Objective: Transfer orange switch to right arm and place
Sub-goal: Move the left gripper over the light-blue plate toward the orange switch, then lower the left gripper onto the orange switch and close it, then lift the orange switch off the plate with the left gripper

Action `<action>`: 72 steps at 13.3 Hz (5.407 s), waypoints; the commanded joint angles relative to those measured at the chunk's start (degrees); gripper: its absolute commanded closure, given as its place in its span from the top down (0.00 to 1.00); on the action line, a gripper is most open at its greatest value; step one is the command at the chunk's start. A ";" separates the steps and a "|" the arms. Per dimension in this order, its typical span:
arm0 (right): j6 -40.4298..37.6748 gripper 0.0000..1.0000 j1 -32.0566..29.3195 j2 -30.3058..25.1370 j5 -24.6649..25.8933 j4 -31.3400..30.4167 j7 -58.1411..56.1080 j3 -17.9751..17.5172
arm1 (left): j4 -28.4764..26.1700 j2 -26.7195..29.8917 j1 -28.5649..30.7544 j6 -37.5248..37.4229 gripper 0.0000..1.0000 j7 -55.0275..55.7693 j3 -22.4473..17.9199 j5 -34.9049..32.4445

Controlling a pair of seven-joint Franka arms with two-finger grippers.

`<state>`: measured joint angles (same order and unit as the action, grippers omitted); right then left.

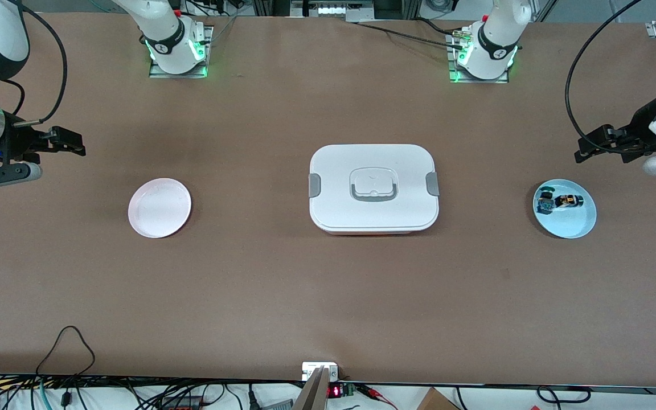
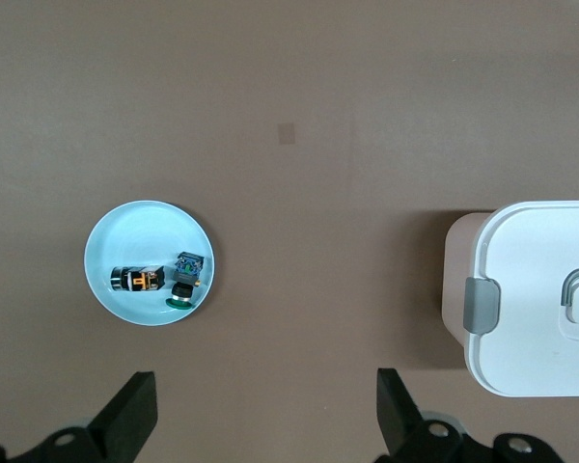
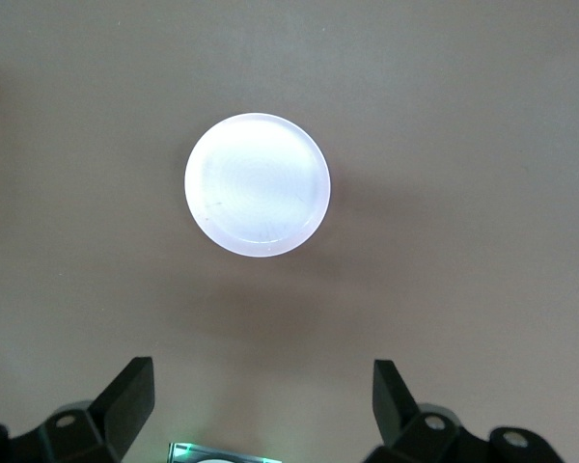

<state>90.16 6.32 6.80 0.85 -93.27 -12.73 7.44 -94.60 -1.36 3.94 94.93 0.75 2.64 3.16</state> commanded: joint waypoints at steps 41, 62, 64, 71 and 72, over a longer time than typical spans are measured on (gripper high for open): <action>11.88 1.00 -0.17 1.02 0.38 0.90 -0.10 -0.41 | -18.07 -21.05 15.57 32.93 1.00 -19.81 0.09 -6.24; 11.71 1.00 -0.08 0.93 0.29 0.90 -0.02 -0.41 | -29.24 -25.01 20.23 55.89 1.00 -31.16 0.17 -6.15; 11.53 1.00 -0.08 0.93 0.29 0.90 -0.02 -0.41 | -30.38 -25.18 20.23 55.89 1.00 -31.16 0.17 -6.15; 11.45 1.00 0.01 0.75 0.20 0.90 -0.02 -0.59 | -30.56 -25.18 20.32 55.89 1.00 -33.88 0.17 -6.15; 11.44 1.00 0.01 0.75 0.29 0.90 -0.02 -0.59 | -30.56 -25.18 20.40 55.89 1.00 -34.76 0.17 -6.15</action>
<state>102.19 6.30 7.55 1.05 -93.22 -12.73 7.14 -124.58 -26.79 23.39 150.03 -31.80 2.29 -1.99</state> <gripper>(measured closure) 0.000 0.000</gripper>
